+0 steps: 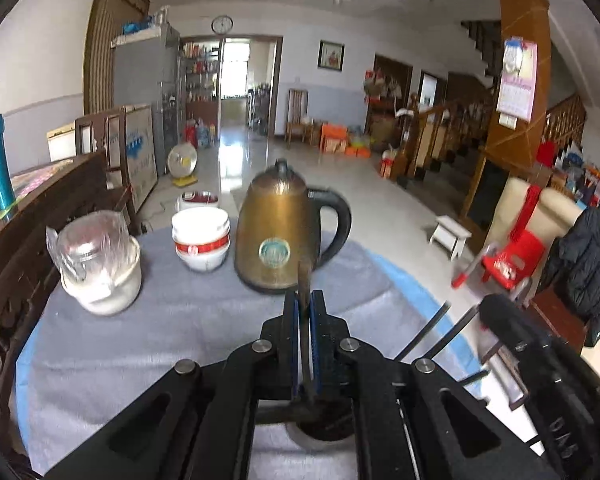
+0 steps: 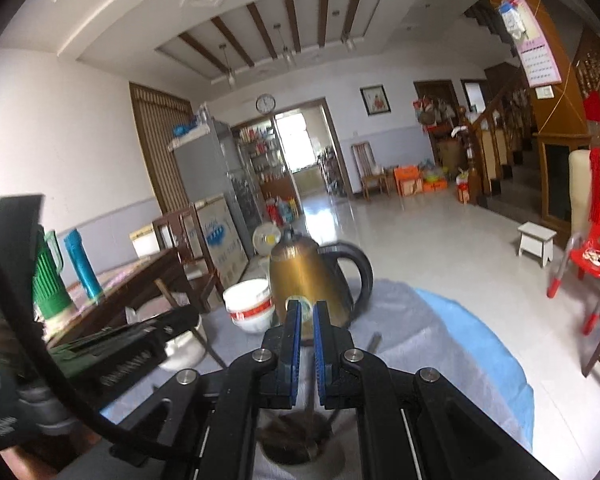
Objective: Organize utensils
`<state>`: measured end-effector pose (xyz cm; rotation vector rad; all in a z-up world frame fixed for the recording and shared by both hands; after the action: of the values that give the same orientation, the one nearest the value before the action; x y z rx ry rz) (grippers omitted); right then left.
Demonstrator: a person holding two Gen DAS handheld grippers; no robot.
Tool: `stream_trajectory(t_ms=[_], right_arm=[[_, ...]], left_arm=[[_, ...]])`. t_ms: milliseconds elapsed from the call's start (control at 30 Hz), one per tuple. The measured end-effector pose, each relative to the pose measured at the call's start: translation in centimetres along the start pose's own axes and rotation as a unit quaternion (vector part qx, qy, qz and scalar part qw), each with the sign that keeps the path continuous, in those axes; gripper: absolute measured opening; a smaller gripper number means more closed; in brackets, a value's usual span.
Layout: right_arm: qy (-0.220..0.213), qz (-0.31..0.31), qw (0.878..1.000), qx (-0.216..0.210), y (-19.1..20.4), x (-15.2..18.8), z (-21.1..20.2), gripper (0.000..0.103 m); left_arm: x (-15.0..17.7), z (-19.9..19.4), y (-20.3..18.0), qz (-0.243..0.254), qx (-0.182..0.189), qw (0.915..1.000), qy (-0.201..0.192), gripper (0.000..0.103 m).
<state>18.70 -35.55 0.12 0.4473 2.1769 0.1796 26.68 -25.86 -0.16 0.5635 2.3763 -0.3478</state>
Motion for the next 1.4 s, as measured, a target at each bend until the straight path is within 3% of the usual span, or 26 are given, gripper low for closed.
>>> stream_trajectory(t_ms=[133,167,233,267,300,400,467,500,567,633,800,1400], right_arm=[[0.024,0.013,1.000,-0.011,-1.1,1.6,-0.3,0.008],[0.029,0.017,0.999,-0.014,-1.4,1.9,-0.3,0.008],[0.038,0.028,0.999,-0.024,-1.8,2.6,-0.6,0.008],[0.040,0.033,0.998,-0.027,-2.0,2.9,-0.8,0.008],[0.042,0.041,0.998,-0.034,-2.3,3.2,-1.1,0.008],[0.042,0.065,0.996,-0.050,-2.8,3.9,-1.9,0.011],[0.042,0.082,0.994,-0.059,-3.2,4.6,-2.6,0.020],[0.040,0.089,0.993,-0.063,-3.4,4.9,-2.9,0.026],[0.028,0.106,0.991,-0.074,-3.7,5.6,-3.9,0.077],[0.010,0.105,0.992,-0.068,-3.5,6.2,-5.0,0.079],[0.019,0.092,0.994,-0.053,-2.4,8.2,-6.5,0.079],[-0.010,0.039,0.999,-0.022,3.1,11.5,-15.9,0.079]], left_arm=[[1.0,-1.1,0.1,0.019,-0.021,0.9996,0.001,0.008],[1.2,-1.7,-0.1,0.028,-0.028,0.9992,-0.002,0.014],[1.5,-3.2,-0.2,0.050,-0.045,0.9976,-0.016,0.036],[1.9,-4.4,0.2,0.062,-0.069,0.9953,-0.029,0.055],[2.2,-5.3,0.4,0.069,-0.085,0.9932,-0.041,0.065],[3.4,-7.2,1.0,0.086,-0.115,0.9880,-0.055,0.076],[4.9,-8.2,1.3,0.095,-0.133,0.9852,-0.051,0.083],[5.5,-8.6,1.3,0.097,-0.137,0.9845,-0.051,0.084],[6.9,-9.2,1.7,0.098,-0.147,0.9833,-0.044,0.088],[8.2,-9.5,1.8,0.099,-0.150,0.9832,-0.033,0.089],[10.6,-11.0,2.2,0.095,-0.156,0.9828,-0.026,0.090],[13.8,-20.9,6.3,0.058,-0.212,0.9719,-0.084,0.099]])
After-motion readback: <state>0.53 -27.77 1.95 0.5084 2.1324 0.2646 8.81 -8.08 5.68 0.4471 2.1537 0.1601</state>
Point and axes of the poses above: each gripper's, at about its wrist camera, not at the fingertips, and z roughly the way its jaws point, y to its left, x to its underside, the point moved 10 cm from there along z, roughly the way its jaws point, and after that the axes turned 14 degrees about y, right-handed, at the moved point
